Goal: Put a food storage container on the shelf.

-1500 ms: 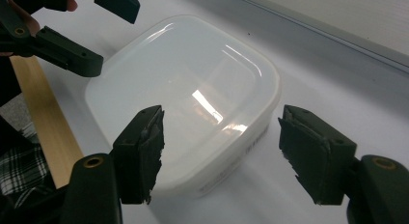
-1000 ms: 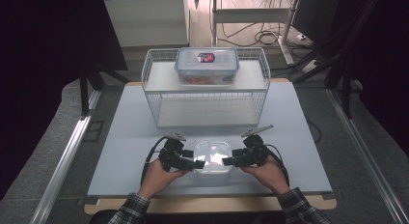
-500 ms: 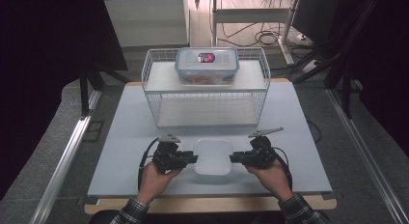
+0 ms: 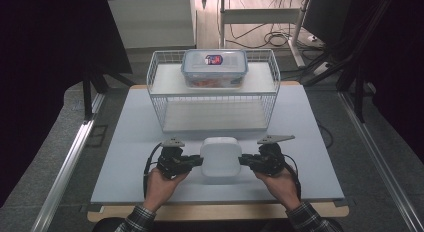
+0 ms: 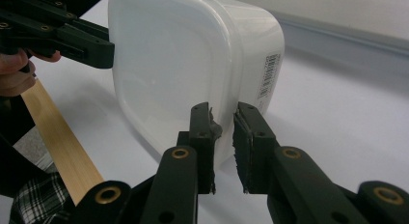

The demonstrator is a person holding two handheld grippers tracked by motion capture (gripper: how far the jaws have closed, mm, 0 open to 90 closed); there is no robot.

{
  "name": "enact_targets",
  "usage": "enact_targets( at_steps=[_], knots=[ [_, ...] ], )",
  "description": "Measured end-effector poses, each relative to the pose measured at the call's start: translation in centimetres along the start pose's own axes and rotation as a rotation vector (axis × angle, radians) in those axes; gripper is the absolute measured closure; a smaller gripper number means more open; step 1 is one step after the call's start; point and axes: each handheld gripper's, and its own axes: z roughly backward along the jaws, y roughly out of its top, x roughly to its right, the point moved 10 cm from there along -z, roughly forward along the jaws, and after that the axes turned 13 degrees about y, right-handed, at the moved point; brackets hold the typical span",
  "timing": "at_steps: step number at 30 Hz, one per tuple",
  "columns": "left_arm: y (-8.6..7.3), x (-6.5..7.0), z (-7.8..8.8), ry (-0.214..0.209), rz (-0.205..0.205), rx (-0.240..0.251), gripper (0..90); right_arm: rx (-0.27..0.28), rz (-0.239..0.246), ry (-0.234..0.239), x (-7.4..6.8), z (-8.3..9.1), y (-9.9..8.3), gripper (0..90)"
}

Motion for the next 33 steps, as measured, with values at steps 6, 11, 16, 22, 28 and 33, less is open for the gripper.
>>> enact_targets(
  at_steps=[6,11,16,22,28,33],
  knots=[
    [0.6,0.1,0.6,0.009,-0.011,0.013,79.3,0.022,0.038,0.004,-0.4,0.5,0.8,78.3],
    [1.2,0.2,1.1,0.014,-0.021,0.021,79.2,0.045,0.058,0.011,-0.8,1.0,1.7,78.6],
    [2.2,0.0,1.6,0.025,-0.043,0.032,79.0,0.067,0.087,0.007,-1.1,1.6,3.0,78.7],
    [3.6,0.0,2.4,0.036,-0.057,0.056,78.8,0.093,0.113,0.002,-1.5,2.2,4.6,78.8],
    [4.9,0.0,3.0,0.049,-0.07,0.074,78.6,0.109,0.133,-0.002,-1.9,2.9,6.0,78.8],
    [6.3,0.1,3.6,0.066,-0.083,0.096,78.4,0.121,0.151,-0.009,-2.1,3.6,7.4,78.8]
  ],
)
